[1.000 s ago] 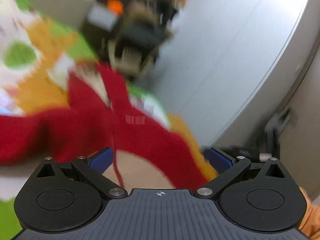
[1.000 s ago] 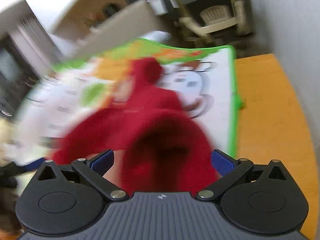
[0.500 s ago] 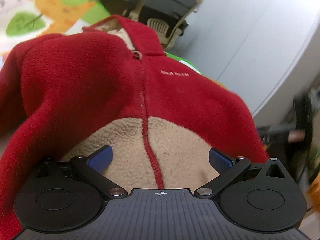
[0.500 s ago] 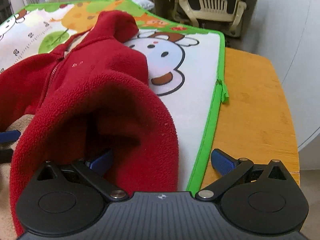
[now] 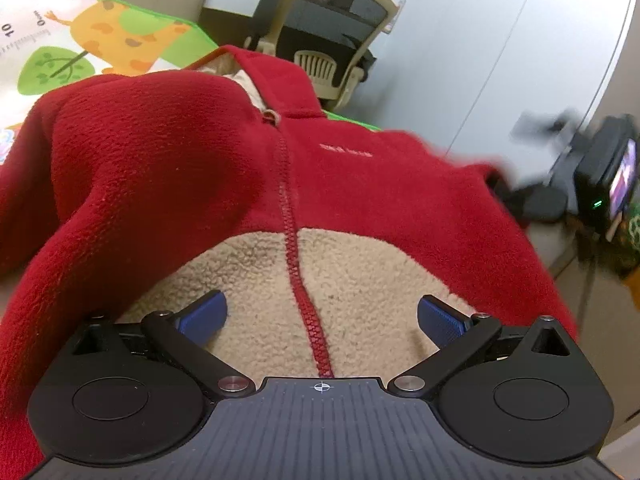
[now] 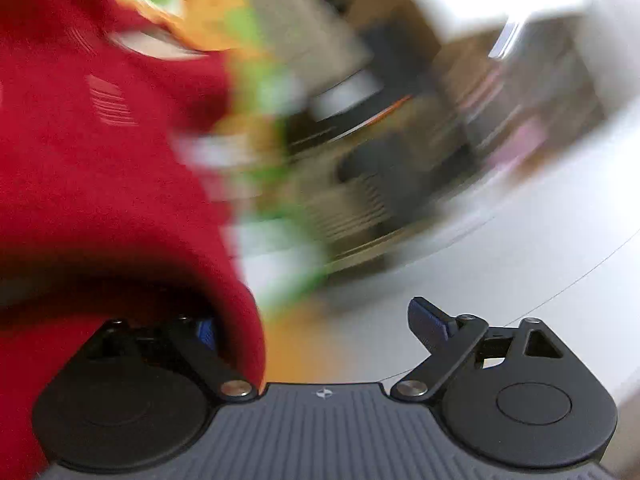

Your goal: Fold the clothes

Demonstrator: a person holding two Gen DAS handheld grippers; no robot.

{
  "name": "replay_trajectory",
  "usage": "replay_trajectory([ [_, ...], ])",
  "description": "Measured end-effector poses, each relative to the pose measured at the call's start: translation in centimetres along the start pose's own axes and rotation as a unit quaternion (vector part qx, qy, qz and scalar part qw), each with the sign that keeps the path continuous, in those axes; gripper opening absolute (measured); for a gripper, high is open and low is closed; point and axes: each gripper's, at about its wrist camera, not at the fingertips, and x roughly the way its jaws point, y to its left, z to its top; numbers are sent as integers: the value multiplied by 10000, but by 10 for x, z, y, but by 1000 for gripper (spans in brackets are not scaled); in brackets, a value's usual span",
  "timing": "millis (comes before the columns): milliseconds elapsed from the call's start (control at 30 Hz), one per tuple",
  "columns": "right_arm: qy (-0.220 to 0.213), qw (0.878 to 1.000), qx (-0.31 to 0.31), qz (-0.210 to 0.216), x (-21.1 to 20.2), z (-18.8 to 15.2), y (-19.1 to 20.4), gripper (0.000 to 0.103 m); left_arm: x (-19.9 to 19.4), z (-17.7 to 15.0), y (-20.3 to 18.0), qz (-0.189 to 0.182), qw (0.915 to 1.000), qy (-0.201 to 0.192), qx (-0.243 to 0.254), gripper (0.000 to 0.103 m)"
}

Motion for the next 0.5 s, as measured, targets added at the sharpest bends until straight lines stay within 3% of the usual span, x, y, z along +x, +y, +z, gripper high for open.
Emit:
replay_trajectory([
  [67, -355, 9952, -638, -648, -2, 5, 1, 101, 1, 0, -2, 42, 10000, 21, 40, 103],
  [167, -52, 9994, 338, -92, -5, -7, -16, 101, 2, 1, -4, 93, 9998, 105, 128, 103],
  [267, 252, 9900, 1310, 466, -7, -19, -33, 101, 0, 5, 0, 2, 9997, 231, 99, 103],
  [333, 453, 9762, 1948, 835, -9, -27, -44, 101, -19, 15, 13, -289, 9979, 365, -443, 103],
  [400, 651, 9566, 2575, 1198, -11, -35, -55, 103, -60, 22, 35, -690, 9916, -62, -1088, 103],
  [467, 846, 9312, 3187, 1555, -12, -43, -67, 103, -101, 27, 60, -445, 9857, -637, -1495, 103],
  [500, 941, 9164, 3486, 1730, -13, -47, -72, 103, -117, 28, 74, -96, 9817, -904, -1674, 103],
])
